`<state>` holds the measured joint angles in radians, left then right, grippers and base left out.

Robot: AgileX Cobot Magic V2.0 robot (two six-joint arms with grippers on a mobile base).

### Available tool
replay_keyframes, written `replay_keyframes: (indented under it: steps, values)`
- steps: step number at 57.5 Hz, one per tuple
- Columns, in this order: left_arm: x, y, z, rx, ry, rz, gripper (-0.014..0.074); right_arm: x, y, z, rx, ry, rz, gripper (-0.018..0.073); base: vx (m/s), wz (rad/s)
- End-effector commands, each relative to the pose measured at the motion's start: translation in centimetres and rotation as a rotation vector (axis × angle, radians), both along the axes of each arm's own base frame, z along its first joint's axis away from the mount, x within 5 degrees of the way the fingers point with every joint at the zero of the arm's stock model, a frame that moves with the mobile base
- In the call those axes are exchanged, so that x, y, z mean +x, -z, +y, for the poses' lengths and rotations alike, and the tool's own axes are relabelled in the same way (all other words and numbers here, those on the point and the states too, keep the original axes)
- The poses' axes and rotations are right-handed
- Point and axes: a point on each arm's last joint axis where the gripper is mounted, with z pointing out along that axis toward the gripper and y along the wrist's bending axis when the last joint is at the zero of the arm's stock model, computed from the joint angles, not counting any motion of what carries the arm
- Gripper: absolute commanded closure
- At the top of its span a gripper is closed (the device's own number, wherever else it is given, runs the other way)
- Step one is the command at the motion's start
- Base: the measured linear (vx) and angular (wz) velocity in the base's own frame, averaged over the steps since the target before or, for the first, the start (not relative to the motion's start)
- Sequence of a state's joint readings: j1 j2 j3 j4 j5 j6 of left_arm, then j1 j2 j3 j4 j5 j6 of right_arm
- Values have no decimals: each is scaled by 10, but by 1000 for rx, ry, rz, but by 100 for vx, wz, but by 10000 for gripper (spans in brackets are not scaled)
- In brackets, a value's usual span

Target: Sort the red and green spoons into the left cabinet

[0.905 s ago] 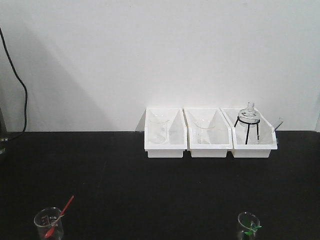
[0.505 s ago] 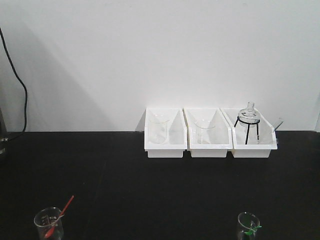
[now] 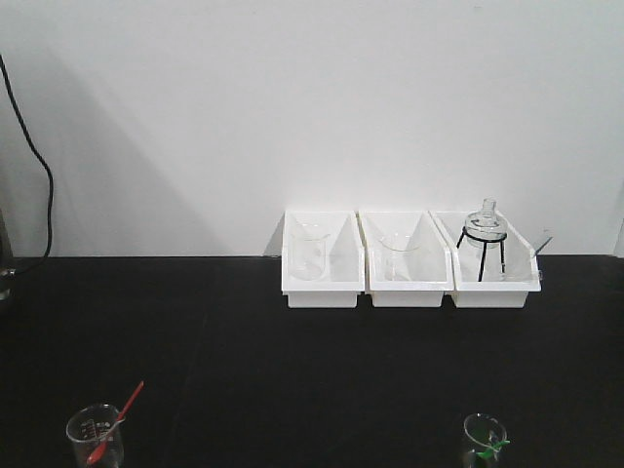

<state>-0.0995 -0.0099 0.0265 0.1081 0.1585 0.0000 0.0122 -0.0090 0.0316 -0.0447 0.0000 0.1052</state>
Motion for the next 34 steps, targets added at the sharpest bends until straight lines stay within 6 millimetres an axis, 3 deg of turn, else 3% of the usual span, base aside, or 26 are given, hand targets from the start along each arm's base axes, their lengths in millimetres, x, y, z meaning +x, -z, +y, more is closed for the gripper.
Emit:
replay_keyframes:
  steps: [1,21,34]
  values:
    - [-1,-5,-1,-18,13,-108,600,-2,-6,0,-10,2,-85,562,0,0]
    - [-2,-17,-2,-29,26,-231,600,-2,-11,0,-10,0,-138,562,0,0]
    - [-10,-47,-3,-104,59,-520,600,-11,-42,1,18,-12,-375,562,0,0]
